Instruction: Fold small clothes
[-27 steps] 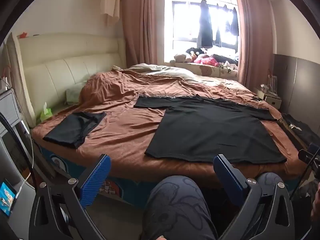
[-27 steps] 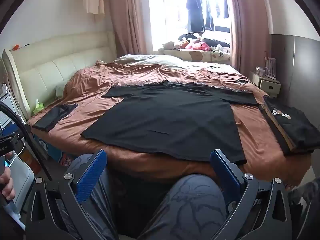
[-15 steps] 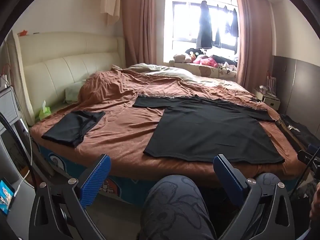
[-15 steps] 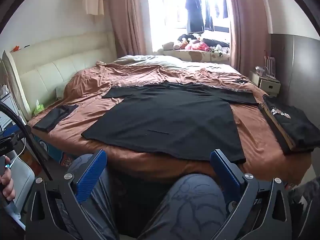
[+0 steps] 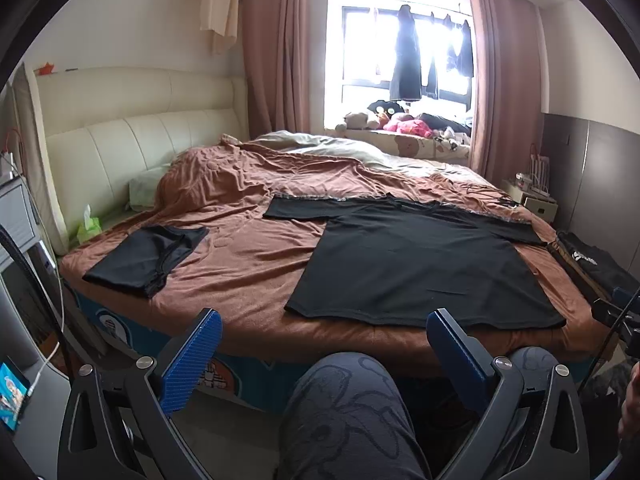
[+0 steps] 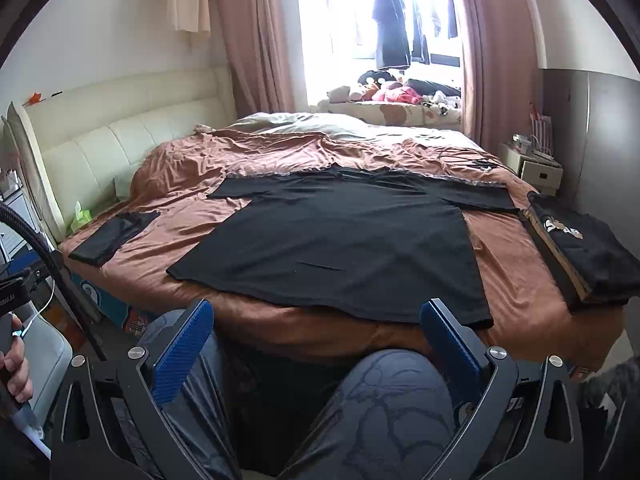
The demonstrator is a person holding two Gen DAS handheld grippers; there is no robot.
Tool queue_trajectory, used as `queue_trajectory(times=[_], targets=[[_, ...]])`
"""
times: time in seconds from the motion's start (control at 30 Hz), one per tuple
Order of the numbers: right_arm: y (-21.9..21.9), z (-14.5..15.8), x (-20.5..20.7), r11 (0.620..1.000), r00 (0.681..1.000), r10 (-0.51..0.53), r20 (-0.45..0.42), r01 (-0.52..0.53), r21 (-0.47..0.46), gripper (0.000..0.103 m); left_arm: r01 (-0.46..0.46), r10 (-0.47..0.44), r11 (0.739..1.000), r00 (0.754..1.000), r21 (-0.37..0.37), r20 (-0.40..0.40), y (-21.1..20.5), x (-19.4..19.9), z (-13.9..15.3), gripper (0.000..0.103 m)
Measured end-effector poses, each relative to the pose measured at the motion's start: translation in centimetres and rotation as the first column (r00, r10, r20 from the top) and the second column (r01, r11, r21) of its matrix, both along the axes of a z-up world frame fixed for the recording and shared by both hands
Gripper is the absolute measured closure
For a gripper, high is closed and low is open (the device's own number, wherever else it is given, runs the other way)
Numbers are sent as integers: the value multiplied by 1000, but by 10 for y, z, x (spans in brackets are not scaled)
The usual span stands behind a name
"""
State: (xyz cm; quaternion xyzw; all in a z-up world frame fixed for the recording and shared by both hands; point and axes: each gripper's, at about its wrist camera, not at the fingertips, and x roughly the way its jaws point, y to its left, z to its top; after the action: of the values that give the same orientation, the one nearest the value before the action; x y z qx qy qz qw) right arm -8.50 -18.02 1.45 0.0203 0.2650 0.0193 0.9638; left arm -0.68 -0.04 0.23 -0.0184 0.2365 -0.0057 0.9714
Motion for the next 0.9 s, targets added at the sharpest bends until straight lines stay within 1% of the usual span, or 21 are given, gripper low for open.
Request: queue_trajectory(times=[0.77, 0.9], targets=[[0, 0, 1, 1000, 1000, 10, 4, -10, 3, 0, -4, 4, 1000, 1000, 6, 12, -3, -2, 6, 0], [1, 1, 1, 1000, 1000, 15, 8, -15, 19, 0, -6, 6, 1000, 1000, 4, 17, -3, -3, 7, 0]])
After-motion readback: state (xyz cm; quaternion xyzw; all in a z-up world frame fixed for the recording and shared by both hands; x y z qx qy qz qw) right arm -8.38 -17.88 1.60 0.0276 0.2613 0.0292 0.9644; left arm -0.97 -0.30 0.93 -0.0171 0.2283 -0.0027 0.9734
